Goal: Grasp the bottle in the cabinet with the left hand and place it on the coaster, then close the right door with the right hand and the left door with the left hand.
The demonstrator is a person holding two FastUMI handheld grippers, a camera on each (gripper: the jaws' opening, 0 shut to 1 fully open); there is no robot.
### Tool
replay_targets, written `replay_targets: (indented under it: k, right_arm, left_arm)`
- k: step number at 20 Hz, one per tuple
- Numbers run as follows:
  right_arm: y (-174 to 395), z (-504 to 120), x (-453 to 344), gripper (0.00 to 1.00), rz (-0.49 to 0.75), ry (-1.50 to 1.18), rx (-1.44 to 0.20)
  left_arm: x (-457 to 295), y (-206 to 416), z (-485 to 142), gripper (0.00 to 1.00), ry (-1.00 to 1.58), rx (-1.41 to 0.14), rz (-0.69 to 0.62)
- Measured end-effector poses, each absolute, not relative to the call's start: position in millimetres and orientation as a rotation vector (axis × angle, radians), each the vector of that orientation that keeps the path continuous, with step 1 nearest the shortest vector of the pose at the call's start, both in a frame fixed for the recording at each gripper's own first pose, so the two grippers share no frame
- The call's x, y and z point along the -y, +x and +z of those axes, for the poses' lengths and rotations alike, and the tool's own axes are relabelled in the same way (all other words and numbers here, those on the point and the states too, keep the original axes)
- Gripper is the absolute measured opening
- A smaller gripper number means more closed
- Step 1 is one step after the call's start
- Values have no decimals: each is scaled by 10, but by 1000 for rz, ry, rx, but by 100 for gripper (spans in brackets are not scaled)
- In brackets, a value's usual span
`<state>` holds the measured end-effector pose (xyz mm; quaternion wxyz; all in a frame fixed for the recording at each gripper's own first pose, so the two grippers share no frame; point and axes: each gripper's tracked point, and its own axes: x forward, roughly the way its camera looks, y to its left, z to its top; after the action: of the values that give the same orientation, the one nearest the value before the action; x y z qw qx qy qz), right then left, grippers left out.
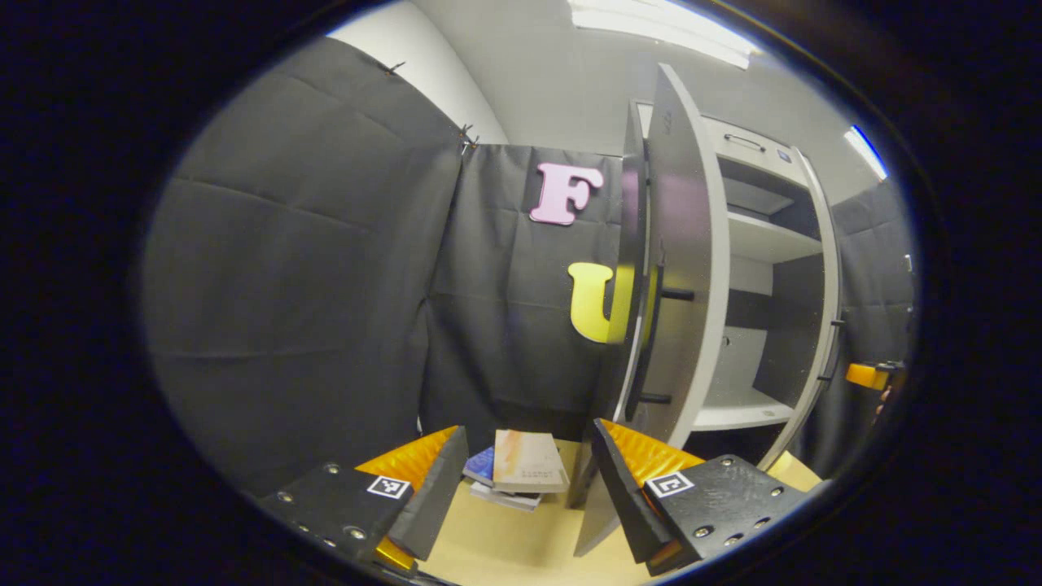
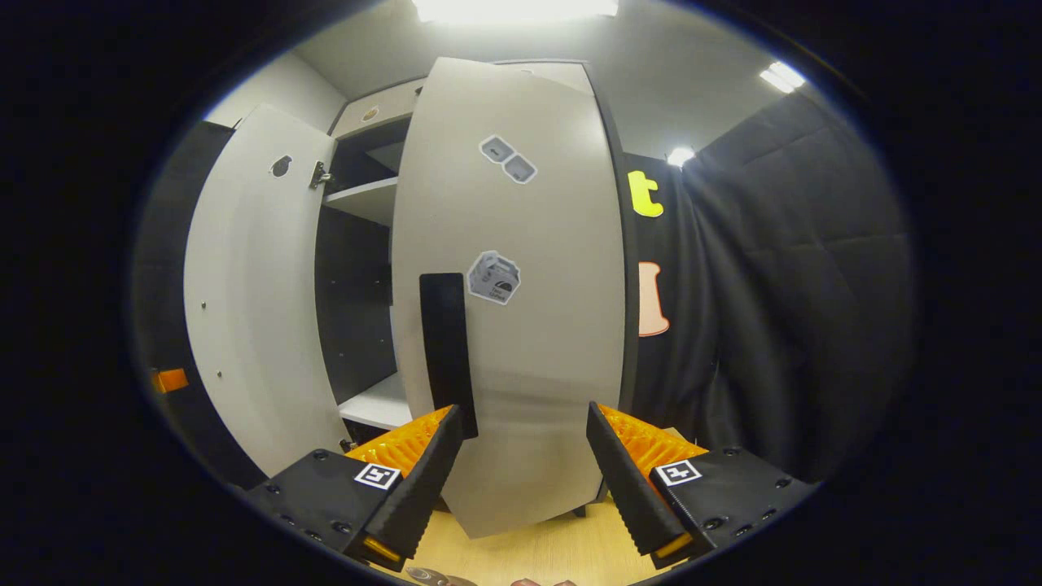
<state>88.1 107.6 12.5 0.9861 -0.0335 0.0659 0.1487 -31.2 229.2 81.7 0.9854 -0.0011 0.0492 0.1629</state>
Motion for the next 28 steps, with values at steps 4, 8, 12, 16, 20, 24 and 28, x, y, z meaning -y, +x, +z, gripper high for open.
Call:
replay_targets:
  k: [4, 8, 12, 16, 20, 24, 28]
  right_arm:
    - [704, -19, -1088, 98, 288, -63, -162]
    - [536, -194, -997, 98, 256, -56, -205]
    - [488, -274, -845, 98, 210, -45, -223]
    - [479, -297, -715, 98, 175, -30, -225]
    - [495, -360, -672, 98, 164, -27, -239]
    - [482, -356, -680, 98, 161, -17, -235]
    - [503, -376, -662, 92, 161, -18, -236]
  left_arm:
    - [-2482, 90, 1106, 89, 54, -55, 242]
    - [-2425, 465, 1268, 89, -14, -26, 125]
    - [-2282, 645, 1336, 89, -21, -14, 46]
    - [-2190, 635, 1325, 88, 42, -23, 25]
    - [-2075, 670, 1276, 88, -7, -55, -20]
    - [-1832, 708, 1266, 88, 25, -57, -50]
    - [-1428, 751, 1194, 88, -14, -70, -103]
